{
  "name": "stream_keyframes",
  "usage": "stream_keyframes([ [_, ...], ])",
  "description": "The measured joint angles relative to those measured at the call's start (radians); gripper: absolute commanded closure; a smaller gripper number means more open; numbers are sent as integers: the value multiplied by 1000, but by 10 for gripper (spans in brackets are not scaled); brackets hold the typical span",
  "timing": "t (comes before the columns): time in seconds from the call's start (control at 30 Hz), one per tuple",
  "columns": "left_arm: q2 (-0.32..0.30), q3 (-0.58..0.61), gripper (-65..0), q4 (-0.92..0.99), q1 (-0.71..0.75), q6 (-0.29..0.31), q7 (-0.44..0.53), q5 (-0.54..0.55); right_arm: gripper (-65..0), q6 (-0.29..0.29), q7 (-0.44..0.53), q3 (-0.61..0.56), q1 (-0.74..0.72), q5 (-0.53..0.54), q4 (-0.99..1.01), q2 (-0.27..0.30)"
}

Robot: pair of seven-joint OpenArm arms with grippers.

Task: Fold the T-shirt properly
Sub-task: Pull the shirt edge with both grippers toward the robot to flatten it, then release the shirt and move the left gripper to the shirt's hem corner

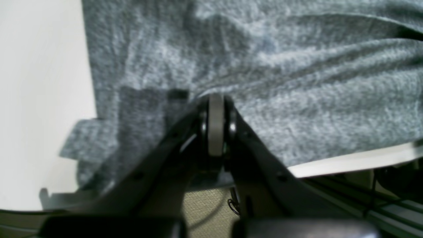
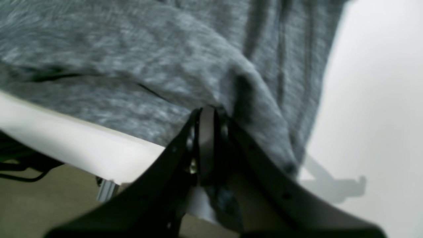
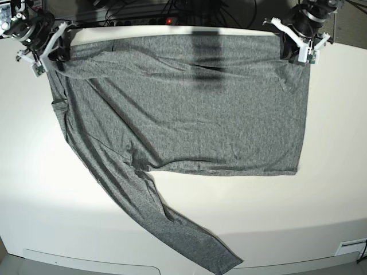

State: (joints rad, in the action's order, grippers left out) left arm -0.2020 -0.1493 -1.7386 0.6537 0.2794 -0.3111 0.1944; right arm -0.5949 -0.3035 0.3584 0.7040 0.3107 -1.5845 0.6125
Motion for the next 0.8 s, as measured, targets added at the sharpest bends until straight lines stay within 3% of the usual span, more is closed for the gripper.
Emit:
stream_keyframes([
  [0.2, -21, -1, 0, 0, -11, -15, 12, -14, 0, 11, -8, 38, -61, -22, 6, 2],
  [0.27, -30, -1, 0, 0, -20, -15, 11, -14, -4, -59, -10, 39, -93, -25, 6, 3],
  [0.3, -35, -2, 0, 0, -25, -17, 11, -14, -65, -93, -10, 39, -109, -20, 7, 2],
  [0.37, -48, -2, 0, 0, -36, -18, 6, -14, -177, -103, -17, 39, -138, 43, 6, 1],
  [0.47, -68, -7, 0, 0, -56, -30, -22, -14, -258, -102, -47, 39, -179, 87, 6, 0],
  [0.53, -72, -23, 0, 0, -75, -66, -34, -13, -260, -101, -55, 39, -211, 108, 7, 0],
  [0.7, -72, -108, 0, -7, -148, -67, 45, -7, -260, -101, -65, 39, -304, 108, 7, 0],
  [0.8, -72, -135, 0, -9, -233, -67, 39, 40, -260, -102, -132, 39, -358, 111, 8, 0],
])
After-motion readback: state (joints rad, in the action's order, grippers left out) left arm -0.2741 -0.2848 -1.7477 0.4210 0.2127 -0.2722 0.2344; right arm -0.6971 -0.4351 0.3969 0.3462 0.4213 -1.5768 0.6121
